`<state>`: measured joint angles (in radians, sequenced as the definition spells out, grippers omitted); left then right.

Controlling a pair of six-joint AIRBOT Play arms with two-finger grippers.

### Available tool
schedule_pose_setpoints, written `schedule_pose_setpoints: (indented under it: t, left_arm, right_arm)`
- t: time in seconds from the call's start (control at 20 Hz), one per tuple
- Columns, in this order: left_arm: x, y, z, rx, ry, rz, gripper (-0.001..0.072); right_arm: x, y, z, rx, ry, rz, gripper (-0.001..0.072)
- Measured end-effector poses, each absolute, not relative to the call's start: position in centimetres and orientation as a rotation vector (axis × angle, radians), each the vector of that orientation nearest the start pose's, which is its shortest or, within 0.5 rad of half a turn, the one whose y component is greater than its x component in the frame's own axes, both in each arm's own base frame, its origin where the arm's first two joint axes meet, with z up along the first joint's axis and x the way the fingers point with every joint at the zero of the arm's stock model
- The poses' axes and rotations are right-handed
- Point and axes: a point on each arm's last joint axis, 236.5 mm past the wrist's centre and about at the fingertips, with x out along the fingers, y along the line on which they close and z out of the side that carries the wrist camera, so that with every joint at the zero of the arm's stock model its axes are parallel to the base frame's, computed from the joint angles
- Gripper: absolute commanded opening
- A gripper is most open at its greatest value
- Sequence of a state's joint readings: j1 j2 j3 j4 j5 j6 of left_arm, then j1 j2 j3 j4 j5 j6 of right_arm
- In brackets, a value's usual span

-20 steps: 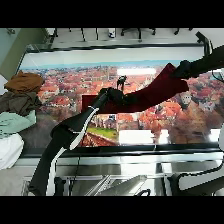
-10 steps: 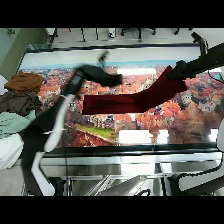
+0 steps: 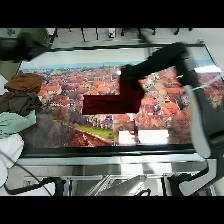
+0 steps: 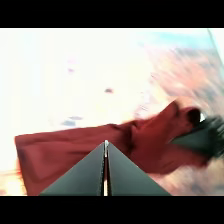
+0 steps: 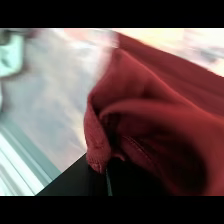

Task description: Fold the shirts.

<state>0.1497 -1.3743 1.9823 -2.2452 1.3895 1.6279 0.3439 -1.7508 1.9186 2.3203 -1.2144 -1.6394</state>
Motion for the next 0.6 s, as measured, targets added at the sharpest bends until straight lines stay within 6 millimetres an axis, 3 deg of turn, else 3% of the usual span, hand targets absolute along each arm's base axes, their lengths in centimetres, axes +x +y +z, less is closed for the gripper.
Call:
schedule_pose_setpoints:
  t: [0.1,0.2,0.3,0.35,0.45,0.6]
  left_arm:
    - [43.1,-5.2,30.3,-0.367,0.691,-0.403,0.0014]
    - [42.3,-3.1,28.9,-0.379,0.7,-0.354,0.0014]
    - [41.6,-1.8,26.9,-0.393,0.726,-0.32,0.0014]
    - [41.2,-1.5,25.9,-0.398,0.737,-0.312,0.0014]
    - [40.8,-1.1,24.4,-0.408,0.755,-0.298,0.0014]
    - [40.7,-0.8,23.1,-0.417,0.763,-0.287,0.0014]
  right_arm:
    - [45.3,40.3,10.6,0.411,1.025,0.867,0.0662]
    - [45.3,46.7,7.3,0.45,0.95,0.863,0.0662]
    - [45.3,49.9,4.7,0.466,0.908,0.844,0.0652]
    - [45.4,50.2,3.7,0.461,0.909,0.835,0.0646]
    - [46.1,48.9,3.1,0.443,0.927,0.816,0.0646]
    - [49.0,42.7,4.7,0.439,0.965,0.752,0.0647]
